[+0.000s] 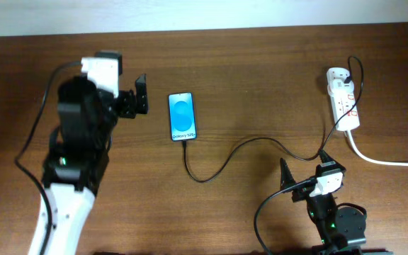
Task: Plug charger to phone and switch on socket
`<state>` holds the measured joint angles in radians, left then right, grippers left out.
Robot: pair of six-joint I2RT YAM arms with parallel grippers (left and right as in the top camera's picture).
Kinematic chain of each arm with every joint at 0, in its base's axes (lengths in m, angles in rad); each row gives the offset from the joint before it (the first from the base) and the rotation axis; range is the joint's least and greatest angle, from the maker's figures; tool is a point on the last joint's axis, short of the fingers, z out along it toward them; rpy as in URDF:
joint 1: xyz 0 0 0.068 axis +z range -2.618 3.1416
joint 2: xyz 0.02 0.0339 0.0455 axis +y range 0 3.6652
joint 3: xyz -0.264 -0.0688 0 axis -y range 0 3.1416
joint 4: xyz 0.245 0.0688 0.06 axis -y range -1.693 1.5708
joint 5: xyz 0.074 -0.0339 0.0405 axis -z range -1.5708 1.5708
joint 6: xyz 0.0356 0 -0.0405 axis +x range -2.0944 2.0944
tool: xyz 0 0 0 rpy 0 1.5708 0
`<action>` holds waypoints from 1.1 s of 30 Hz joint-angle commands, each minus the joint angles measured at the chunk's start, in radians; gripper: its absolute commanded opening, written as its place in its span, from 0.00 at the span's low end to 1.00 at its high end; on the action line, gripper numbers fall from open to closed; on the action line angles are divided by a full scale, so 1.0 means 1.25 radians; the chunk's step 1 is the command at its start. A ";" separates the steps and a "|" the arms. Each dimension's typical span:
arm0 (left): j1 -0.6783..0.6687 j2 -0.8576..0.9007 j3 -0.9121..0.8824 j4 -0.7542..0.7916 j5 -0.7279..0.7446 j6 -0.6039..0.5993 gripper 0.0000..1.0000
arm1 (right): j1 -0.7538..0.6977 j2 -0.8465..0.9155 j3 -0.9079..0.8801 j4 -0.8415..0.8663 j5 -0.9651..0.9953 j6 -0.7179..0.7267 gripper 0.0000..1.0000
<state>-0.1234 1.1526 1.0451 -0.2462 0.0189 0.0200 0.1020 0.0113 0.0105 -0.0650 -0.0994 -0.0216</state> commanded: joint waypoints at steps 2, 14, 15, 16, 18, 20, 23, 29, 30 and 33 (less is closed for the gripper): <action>0.022 -0.211 -0.290 0.212 0.021 0.052 1.00 | 0.007 -0.006 -0.004 -0.005 0.005 0.009 0.99; 0.089 -0.794 -0.821 0.332 0.021 0.157 0.99 | 0.007 -0.006 -0.004 -0.005 0.005 0.009 0.98; 0.089 -0.827 -0.829 0.294 0.021 0.178 1.00 | 0.007 -0.006 -0.004 -0.005 0.005 0.009 0.99; 0.089 -0.851 -0.829 0.250 0.021 0.193 0.99 | 0.007 -0.006 -0.004 -0.005 0.005 0.009 0.99; 0.089 -0.894 -0.829 0.161 0.021 0.211 1.00 | 0.007 -0.006 -0.004 -0.005 0.005 0.009 0.99; 0.089 -0.918 -0.829 0.130 0.017 0.204 0.99 | 0.007 -0.006 -0.004 -0.005 0.005 0.009 0.99; 0.089 -0.917 -0.829 0.133 0.017 0.204 0.99 | 0.007 -0.006 -0.004 -0.005 0.005 0.009 0.99; 0.089 -0.917 -0.829 0.133 0.017 0.204 0.99 | 0.007 -0.006 -0.004 -0.005 0.005 0.009 0.99; 0.089 -0.917 -0.829 0.133 0.017 0.204 0.99 | 0.007 -0.006 -0.004 -0.005 0.005 0.009 0.99; 0.089 -0.917 -0.829 0.133 0.017 0.204 0.99 | 0.007 -0.006 -0.004 -0.005 0.005 0.009 0.99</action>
